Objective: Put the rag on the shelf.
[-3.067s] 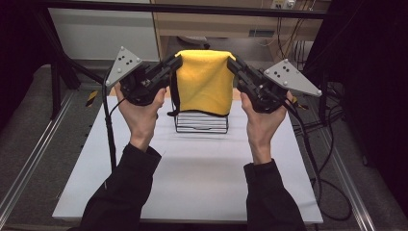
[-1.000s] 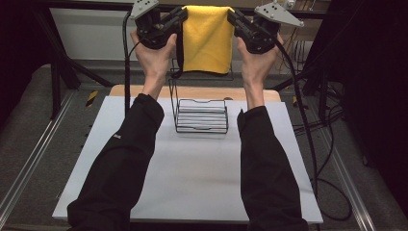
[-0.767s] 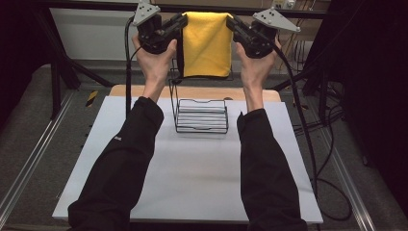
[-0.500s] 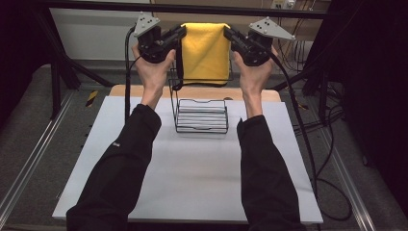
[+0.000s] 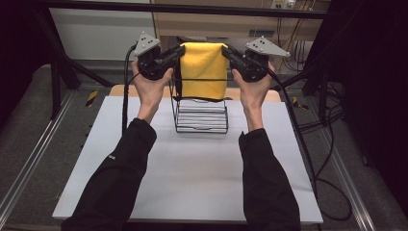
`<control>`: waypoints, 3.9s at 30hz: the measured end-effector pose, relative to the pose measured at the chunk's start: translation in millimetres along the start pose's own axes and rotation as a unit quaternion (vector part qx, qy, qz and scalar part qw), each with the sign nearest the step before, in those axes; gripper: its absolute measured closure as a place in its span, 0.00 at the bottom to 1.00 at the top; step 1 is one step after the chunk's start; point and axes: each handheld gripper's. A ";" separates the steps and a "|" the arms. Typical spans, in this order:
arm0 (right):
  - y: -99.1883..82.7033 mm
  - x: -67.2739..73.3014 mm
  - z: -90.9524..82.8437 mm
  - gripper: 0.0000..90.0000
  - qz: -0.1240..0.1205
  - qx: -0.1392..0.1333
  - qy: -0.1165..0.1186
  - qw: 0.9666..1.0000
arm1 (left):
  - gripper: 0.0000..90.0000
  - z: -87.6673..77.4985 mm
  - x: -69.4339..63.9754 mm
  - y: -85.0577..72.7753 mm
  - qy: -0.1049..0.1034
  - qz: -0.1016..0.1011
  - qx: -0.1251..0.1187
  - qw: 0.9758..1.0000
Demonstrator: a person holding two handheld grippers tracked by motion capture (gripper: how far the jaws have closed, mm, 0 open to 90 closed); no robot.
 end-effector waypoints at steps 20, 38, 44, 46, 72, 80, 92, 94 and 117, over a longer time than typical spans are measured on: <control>7.0 12.6 -30.6 0.92 -0.012 0.032 0.045 0.998 | 0.86 -26.4 -12.7 5.5 -0.035 0.009 0.038 0.999; -12.2 22.7 -49.6 0.92 -0.004 0.079 0.071 0.994 | 0.84 -44.6 -21.7 -9.9 -0.047 0.018 0.089 0.995; -16.9 23.9 -53.3 0.92 -0.007 0.086 0.082 0.993 | 0.79 -49.6 -21.0 -5.2 -0.057 0.008 0.123 0.991; -17.8 23.8 -54.7 0.92 -0.005 0.087 0.084 0.993 | 0.75 -51.3 -18.7 0.9 -0.058 -0.003 0.128 0.990; -29.7 25.6 -65.0 0.88 -0.016 0.107 0.117 0.987 | 1.00 -31.5 -18.0 4.5 -0.057 0.000 0.175 0.983; -31.9 28.4 -66.7 0.78 -0.007 0.123 0.124 0.985 | 1.00 -38.7 -22.0 -5.6 -0.067 0.013 0.190 0.979; -35.8 31.2 -60.6 0.97 0.035 0.161 0.108 0.980 | 1.00 -40.7 -25.4 -23.8 -0.080 0.035 0.213 0.973; -44.3 30.3 -59.8 1.00 0.048 0.175 0.104 0.978 | 1.00 -42.5 -25.0 -26.9 -0.080 0.038 0.216 0.972; -76.7 25.5 -51.4 0.91 0.039 0.167 0.059 0.983 | 0.98 -39.6 -20.5 -55.5 -0.060 0.028 0.207 0.976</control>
Point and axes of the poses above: each handheld gripper's, and its own axes: z roughly forward along the jaws, y roughly out of its top, x roughly to its left, and after that the axes turned 15 degrees about -x, right-handed
